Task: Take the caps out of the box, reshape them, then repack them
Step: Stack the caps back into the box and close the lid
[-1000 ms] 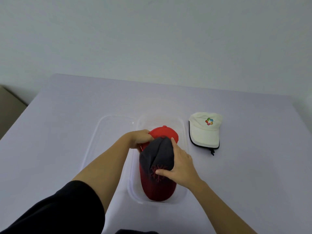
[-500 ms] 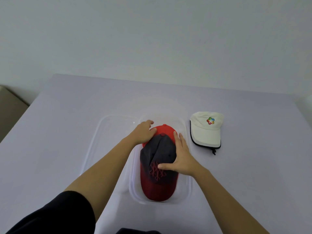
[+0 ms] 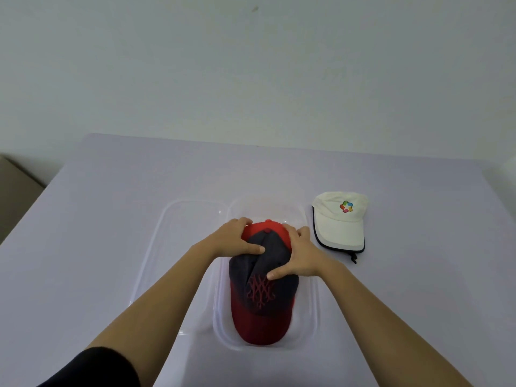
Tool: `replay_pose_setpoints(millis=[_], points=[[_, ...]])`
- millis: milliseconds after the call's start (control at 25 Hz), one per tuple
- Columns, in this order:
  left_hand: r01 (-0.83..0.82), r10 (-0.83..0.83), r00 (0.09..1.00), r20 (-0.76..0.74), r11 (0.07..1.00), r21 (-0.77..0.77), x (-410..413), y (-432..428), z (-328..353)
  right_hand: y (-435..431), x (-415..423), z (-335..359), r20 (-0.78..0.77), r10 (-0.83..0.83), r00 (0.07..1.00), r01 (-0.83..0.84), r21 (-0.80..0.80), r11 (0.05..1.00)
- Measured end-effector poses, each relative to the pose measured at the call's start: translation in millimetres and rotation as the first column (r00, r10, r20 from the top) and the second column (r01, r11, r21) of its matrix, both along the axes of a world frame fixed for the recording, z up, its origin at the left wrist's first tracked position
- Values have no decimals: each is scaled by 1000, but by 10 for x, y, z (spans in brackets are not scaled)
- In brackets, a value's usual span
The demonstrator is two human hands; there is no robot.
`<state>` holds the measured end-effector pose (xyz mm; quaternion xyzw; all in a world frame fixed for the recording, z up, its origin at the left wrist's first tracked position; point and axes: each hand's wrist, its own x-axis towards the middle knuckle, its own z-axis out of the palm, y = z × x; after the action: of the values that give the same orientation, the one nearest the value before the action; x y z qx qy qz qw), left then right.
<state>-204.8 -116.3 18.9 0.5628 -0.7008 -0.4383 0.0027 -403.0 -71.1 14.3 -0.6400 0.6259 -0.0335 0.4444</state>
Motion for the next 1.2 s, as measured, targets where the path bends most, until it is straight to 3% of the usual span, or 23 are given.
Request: replay_pose_setpoints(millis=[200, 280, 440, 600, 760, 880, 1000, 1200], points=[[19, -15, 996, 91, 999, -40, -2, 34, 8, -74, 31, 35, -354, 158, 922, -178, -23, 984], [19, -15, 996, 84, 999, -48, -13, 54, 14, -66, 24, 8, -395, 174, 902, -207, -44, 977], [143, -138, 984, 109, 989, -39, -27, 42, 98, 17, -17, 47, -282, 197, 939, -227, -79, 971], [74, -69, 997, 38, 984, -162, -200, -98, 326, 82, -217, 178, 40, -56, 998, 63, -197, 978], [36, -64, 992, -110, 970, -241, -714, -296, 500, 15, -664, 192, 98, -316, 944, 330, -340, 881], [47, -81, 987, -139, 971, -235, -1187, -504, 483, -142, -1075, 56, 92, -441, 893, 442, -360, 821], [57, -77, 988, -131, 987, -151, -1579, -725, 292, -309, -1448, -122, 40, -510, 859, 497, -300, 814], [8, -8, 995, -102, 1000, 8, -1975, -1000, -143, -515, -1827, -432, 62, -505, 861, 502, 53, 863]])
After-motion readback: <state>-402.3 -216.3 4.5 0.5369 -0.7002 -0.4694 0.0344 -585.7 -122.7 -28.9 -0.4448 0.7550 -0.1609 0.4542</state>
